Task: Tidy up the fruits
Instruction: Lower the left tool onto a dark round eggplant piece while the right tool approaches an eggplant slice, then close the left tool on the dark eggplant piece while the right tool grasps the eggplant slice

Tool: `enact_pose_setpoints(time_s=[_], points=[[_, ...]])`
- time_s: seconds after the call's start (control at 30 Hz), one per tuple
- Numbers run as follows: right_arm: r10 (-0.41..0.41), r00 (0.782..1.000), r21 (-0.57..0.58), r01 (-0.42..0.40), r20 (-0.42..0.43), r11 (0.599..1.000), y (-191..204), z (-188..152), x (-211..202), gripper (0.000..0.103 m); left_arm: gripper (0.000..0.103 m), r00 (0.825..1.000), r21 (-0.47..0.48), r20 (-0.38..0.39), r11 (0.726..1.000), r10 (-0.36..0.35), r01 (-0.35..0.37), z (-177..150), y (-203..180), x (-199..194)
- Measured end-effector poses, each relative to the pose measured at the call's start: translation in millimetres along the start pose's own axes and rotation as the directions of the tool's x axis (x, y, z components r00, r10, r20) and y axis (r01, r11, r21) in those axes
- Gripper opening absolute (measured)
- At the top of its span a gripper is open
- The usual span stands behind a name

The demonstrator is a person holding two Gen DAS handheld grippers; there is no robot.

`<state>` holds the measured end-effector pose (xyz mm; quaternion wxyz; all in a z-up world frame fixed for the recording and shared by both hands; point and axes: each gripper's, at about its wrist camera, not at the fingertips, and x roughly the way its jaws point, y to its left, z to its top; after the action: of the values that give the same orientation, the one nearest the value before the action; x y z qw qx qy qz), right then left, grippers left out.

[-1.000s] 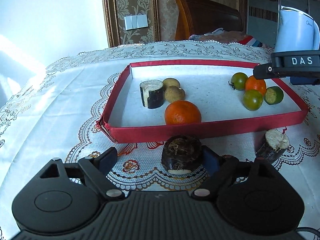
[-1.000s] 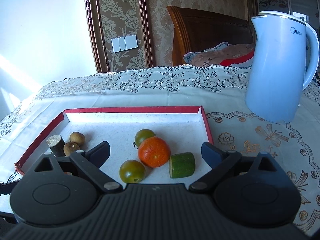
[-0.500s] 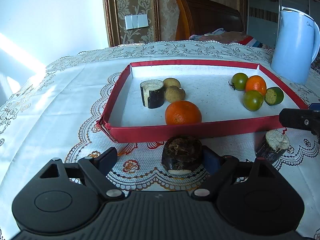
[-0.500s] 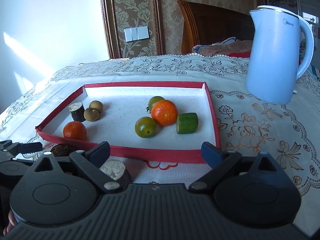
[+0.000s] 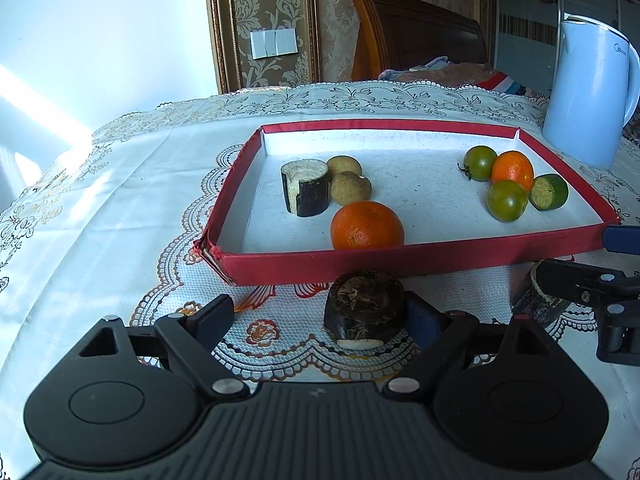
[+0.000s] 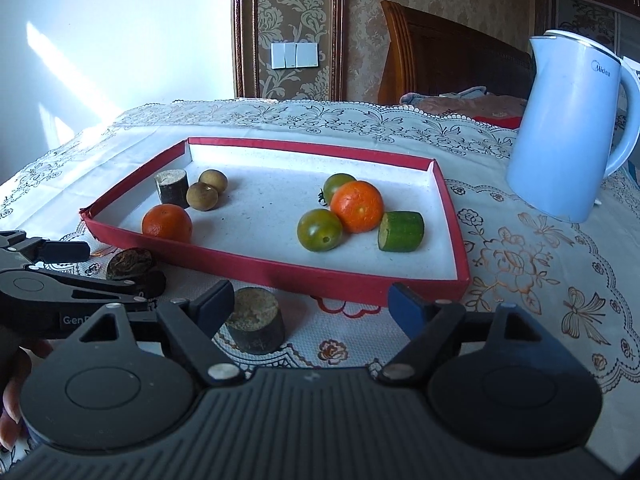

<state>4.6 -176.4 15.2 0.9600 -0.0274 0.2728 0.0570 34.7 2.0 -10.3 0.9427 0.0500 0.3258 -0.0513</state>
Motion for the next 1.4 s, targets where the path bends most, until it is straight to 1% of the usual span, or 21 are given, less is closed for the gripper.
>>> enact_pose_setpoints(time_s=[0.2,0.37,0.5,0.63,0.83,0.87,0.9,0.97,1.1,1.2,1.3,1.33,1.4], points=[[0.001,1.0,0.005,-0.001,0.004,1.0,0,-1,0,0.083,0.09,1.0,-0.002,-0.001,1.0,-0.001,0.001,0,1,0],[-0.012,1.0,-0.013,0.013,0.016,1.0,3,-3,-2,0.082,0.091,1.0,-0.003,-0.001,1.0,-0.001,0.001,0,1,0],[-0.001,1.0,-0.012,0.001,0.017,1.0,4,-4,-4,0.079,0.091,1.0,-0.002,-0.001,1.0,-0.001,0.001,0,1,0],[-0.011,1.0,-0.036,0.012,0.028,0.999,7,-5,-6,0.079,0.091,1.0,-0.002,-0.001,1.0,-0.001,0.001,0,1,0],[-0.009,1.0,-0.024,0.01,0.024,1.0,3,-6,-8,0.079,0.091,1.0,-0.002,-0.001,1.0,-0.001,0.001,0,1,0],[-0.007,1.0,-0.03,0.008,0.022,1.0,4,-6,-8,0.078,0.091,1.0,-0.003,-0.001,1.0,-0.001,0.001,0,1,0],[0.001,1.0,-0.031,-0.001,0.017,1.0,4,-6,-9,0.069,0.091,1.0,-0.003,-0.001,1.0,-0.002,0.002,0,1,0],[0.036,0.999,-0.02,-0.036,0.008,0.999,4,-7,-14,0.059,0.091,1.0,-0.002,0.0,1.0,-0.001,0.001,0,1,0],[0.064,0.998,-0.045,-0.064,0.0,0.997,10,-12,-17,0.059,0.091,1.0,0.001,0.001,1.0,0.001,-0.001,0,1,0],[0.076,0.997,-0.045,-0.077,-0.013,0.996,14,-10,-13,0.059,0.091,1.0,-0.002,0.0,1.0,0.0,0.0,0,1,0],[0.114,0.993,-0.027,-0.115,-0.037,0.993,16,-9,-14,0.059,0.091,1.0,-0.001,0.0,1.0,0.0,0.0,0,1,0],[0.123,0.992,-0.034,-0.124,-0.03,0.992,18,-11,-17,0.059,0.091,1.0,-0.001,0.0,1.0,0.0,0.0,0,1,0],[0.107,0.994,-0.085,-0.109,-0.026,0.99,25,-14,-20,0.06,0.091,1.0,0.0,0.0,1.0,0.001,-0.001,0,1,0]])
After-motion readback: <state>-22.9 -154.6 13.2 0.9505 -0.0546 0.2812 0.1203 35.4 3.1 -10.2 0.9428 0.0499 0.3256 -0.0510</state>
